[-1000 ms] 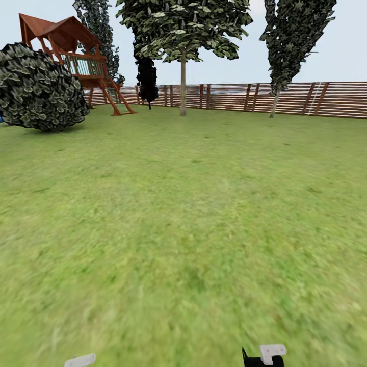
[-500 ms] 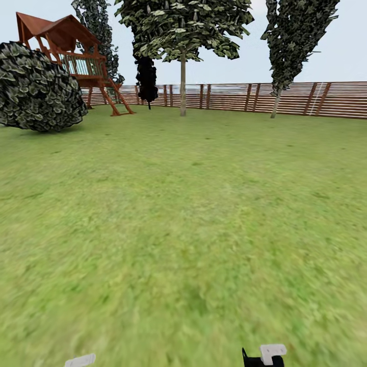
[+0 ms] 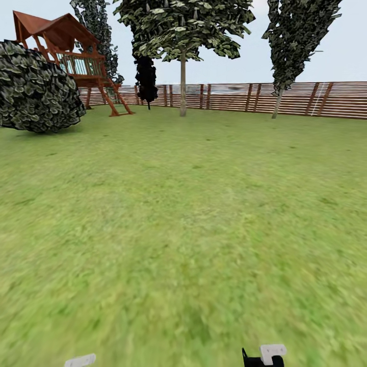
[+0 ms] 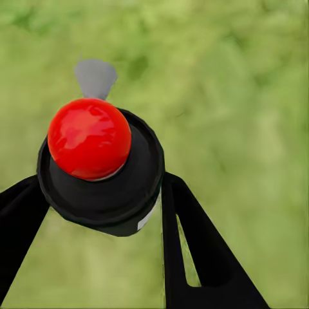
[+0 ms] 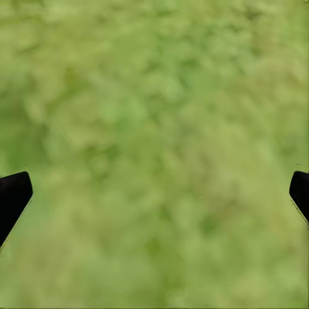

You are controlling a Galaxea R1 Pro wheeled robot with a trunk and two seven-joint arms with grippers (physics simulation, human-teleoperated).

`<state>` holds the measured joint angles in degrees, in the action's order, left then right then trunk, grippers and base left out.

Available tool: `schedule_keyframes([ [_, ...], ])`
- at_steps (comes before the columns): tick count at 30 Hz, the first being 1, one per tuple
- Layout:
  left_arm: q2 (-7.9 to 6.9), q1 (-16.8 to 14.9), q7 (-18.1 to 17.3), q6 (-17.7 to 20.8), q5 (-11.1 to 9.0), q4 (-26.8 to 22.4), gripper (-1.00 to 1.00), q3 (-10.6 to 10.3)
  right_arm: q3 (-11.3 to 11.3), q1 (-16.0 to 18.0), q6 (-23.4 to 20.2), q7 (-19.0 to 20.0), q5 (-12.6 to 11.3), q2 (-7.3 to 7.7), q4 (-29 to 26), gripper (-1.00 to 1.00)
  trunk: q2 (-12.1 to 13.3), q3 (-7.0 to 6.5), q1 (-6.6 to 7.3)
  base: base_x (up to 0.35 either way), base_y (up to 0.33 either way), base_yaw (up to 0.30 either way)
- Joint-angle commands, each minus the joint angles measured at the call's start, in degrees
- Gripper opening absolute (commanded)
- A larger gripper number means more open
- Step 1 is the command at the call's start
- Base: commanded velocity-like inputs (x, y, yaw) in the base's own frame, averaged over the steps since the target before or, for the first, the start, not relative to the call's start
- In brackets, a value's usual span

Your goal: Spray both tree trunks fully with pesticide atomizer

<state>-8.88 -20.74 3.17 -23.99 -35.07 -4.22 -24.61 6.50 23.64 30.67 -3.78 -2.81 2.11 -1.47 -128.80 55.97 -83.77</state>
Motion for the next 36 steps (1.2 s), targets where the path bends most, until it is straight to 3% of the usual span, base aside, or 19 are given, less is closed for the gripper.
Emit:
schedule_keyframes([
  [1, 0.00, 0.00, 0.00, 0.00, 0.00, 0.00, -1.00, 0.00, 0.00, 0.00, 0.00, 0.00, 0.00, 0.00, 0.01, 1.00, 0.00, 0.00, 0.00, 0.339, 0.000, 0.000],
  [36, 0.00, 0.00, 0.00, 0.00, 0.00, 0.00, -1.00, 0.00, 0.00, 0.00, 0.00, 0.00, 0.00, 0.00, 0.02, 1.00, 0.00, 0.00, 0.00, 0.339, 0.000, 0.000],
])
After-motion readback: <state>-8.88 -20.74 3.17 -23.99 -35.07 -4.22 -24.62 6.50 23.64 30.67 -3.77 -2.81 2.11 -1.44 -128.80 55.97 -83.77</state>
